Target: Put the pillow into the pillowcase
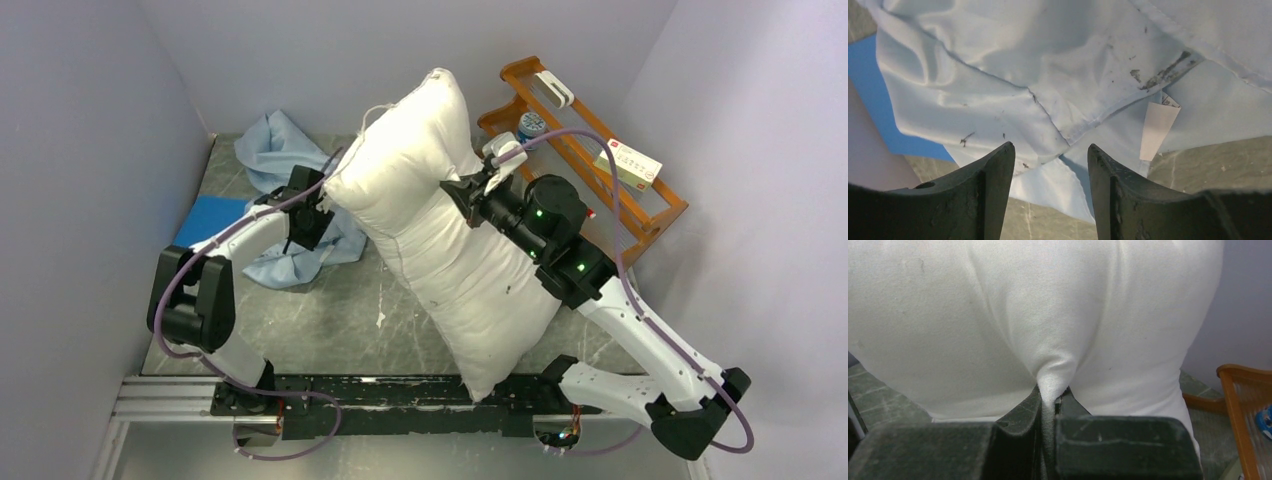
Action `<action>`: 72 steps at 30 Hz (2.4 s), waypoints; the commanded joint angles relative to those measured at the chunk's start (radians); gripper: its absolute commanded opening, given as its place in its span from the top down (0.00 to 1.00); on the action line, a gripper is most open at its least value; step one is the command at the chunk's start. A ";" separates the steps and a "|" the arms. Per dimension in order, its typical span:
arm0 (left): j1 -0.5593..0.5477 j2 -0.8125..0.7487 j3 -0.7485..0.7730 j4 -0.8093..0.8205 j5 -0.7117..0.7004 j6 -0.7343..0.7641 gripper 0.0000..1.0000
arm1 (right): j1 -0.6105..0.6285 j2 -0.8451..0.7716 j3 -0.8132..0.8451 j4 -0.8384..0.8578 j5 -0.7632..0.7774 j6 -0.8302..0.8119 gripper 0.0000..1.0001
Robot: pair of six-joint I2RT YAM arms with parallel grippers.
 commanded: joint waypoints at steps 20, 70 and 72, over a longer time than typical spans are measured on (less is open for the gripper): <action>-0.027 0.038 -0.111 0.162 0.058 0.296 0.40 | -0.007 -0.071 -0.060 -0.035 0.132 -0.030 1.00; 0.083 -0.456 0.013 0.385 -0.025 -0.020 0.95 | 0.235 0.353 -0.035 0.077 -0.820 0.090 1.00; 0.088 -0.481 0.018 0.389 -0.043 -0.062 0.95 | 0.237 0.382 -0.026 0.070 -0.805 0.091 1.00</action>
